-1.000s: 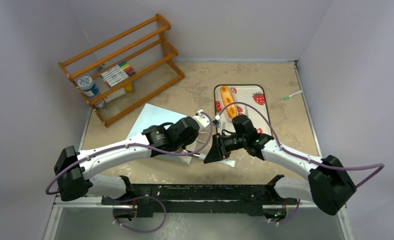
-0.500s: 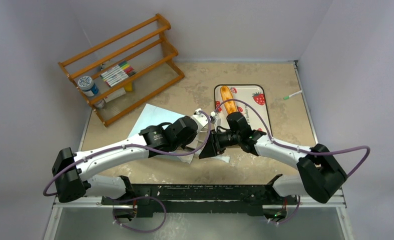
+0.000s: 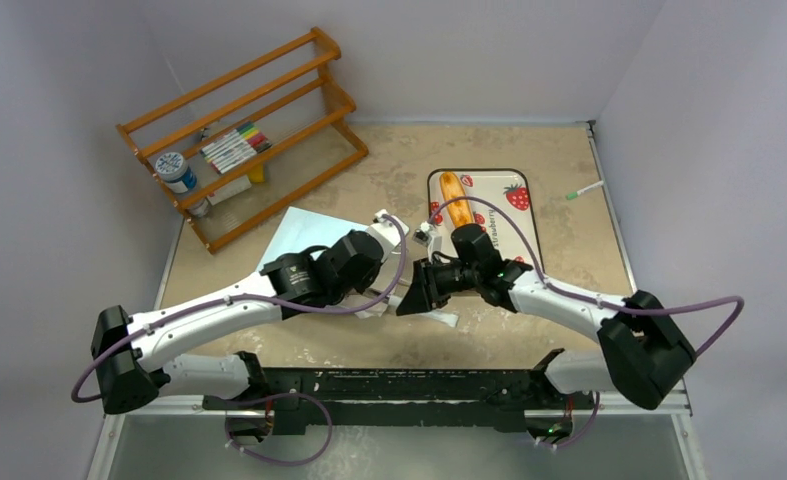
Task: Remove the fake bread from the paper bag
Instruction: Take out the fake bread from the paper bag.
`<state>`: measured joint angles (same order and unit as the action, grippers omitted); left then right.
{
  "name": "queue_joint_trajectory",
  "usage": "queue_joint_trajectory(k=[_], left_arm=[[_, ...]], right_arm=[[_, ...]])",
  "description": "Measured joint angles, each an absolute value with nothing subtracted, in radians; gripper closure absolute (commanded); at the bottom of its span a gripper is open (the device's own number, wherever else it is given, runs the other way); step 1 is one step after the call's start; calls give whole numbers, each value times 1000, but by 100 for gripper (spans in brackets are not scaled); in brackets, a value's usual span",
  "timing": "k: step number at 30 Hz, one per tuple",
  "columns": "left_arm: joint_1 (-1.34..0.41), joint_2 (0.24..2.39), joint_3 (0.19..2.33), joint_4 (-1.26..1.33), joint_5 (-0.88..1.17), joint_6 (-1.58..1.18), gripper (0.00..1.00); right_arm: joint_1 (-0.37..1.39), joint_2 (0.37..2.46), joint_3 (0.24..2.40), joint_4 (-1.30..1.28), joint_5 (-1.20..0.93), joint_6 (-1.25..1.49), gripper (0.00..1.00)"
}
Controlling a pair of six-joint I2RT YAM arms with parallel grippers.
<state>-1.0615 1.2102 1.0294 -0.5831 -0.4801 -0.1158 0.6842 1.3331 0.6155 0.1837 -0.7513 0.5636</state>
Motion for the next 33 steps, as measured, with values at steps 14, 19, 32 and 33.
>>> queue_joint_trajectory(k=[14,19,32,33], left_arm=[[-1061,1124,986,-566,-556,-184,100],[-1061,1093,973,-565,-573,-205,100],[-1061,1063,966,-569,-599,-228,100],[-1061,1063,966,-571,-599,-228,100]], right_arm=[[687,1145,623,-23,-645,558,100],[687,1087,623,-78,-628,566,100],[687,1020,631,-200,-531,591,86],[687,1019,634,-215,-522,591,85]])
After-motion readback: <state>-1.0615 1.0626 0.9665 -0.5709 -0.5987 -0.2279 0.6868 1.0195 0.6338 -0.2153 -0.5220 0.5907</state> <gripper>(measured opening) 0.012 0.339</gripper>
